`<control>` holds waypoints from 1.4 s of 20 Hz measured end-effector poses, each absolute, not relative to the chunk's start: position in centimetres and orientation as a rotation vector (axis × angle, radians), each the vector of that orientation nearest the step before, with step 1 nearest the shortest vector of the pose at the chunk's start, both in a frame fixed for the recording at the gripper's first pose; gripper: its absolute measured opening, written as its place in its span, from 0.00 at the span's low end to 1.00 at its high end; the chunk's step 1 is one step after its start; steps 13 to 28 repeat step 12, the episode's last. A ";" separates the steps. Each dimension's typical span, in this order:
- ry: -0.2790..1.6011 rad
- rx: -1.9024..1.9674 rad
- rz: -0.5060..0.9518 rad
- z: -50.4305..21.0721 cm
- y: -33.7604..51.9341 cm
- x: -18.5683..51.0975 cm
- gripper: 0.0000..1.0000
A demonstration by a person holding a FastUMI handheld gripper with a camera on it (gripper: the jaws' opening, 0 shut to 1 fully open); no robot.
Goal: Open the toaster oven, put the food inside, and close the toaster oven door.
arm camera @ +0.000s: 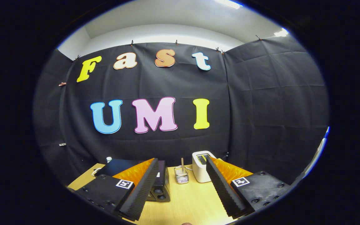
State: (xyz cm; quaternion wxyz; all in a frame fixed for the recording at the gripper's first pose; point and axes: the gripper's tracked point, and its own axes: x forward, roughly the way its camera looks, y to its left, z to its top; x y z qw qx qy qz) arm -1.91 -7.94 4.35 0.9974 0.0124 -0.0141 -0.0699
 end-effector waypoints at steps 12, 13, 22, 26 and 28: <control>-0.023 -0.009 -0.069 4.0 -3.9 -1.7 0.98; -0.023 -0.009 -0.069 4.0 -3.9 -1.7 0.98; -0.023 -0.009 -0.069 4.0 -3.9 -1.7 0.98; -0.023 -0.009 -0.069 4.0 -3.9 -1.7 0.98; -0.023 -0.009 -0.069 4.0 -3.9 -1.7 0.98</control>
